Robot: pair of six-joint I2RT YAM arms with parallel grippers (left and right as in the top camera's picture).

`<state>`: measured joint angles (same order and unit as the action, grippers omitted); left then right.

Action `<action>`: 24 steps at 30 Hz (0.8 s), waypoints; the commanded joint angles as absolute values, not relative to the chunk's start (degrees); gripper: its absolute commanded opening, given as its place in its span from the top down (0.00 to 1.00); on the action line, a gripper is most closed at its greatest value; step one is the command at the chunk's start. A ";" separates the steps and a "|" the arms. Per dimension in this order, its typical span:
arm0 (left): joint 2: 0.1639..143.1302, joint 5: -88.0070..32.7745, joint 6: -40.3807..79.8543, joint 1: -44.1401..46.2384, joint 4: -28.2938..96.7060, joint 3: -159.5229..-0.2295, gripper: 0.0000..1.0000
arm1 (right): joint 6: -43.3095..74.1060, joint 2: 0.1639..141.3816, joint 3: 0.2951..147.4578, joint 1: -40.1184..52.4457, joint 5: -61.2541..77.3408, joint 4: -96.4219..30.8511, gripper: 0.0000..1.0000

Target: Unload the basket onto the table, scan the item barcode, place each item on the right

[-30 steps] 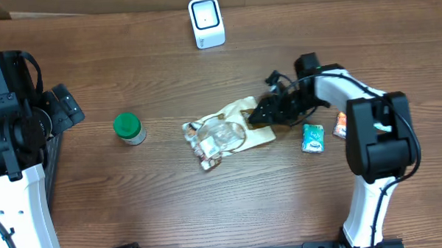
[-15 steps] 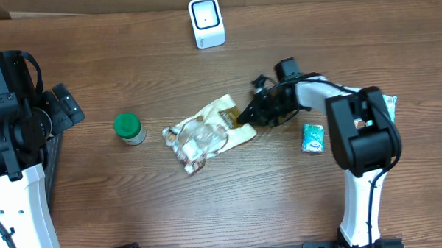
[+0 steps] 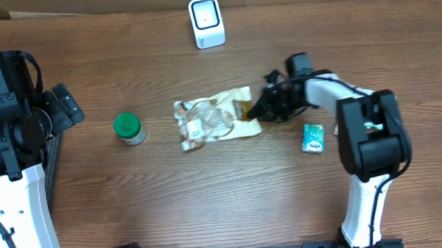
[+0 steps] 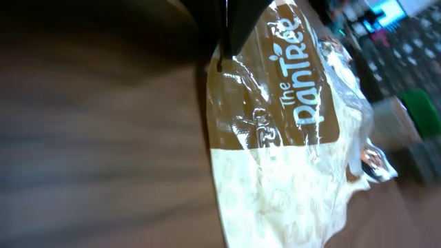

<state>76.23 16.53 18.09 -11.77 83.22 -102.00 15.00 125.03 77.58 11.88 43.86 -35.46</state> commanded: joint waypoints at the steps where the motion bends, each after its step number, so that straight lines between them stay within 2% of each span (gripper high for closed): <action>1: 75.75 16.91 19.09 -12.08 83.33 -102.41 0.00 | 20.88 123.85 76.88 18.59 32.95 -35.83 0.96; 11: 75.75 16.91 19.09 -12.08 83.33 -102.41 0.00 | 40.45 123.85 76.88 22.59 27.00 -26.11 0.96; 24: 75.75 16.91 19.09 -12.08 83.33 -102.41 0.00 | 44.62 123.87 76.88 30.72 22.55 -20.08 0.96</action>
<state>76.23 16.53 18.09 -11.77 83.22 -102.00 42.89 123.04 77.58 28.97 25.80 -20.80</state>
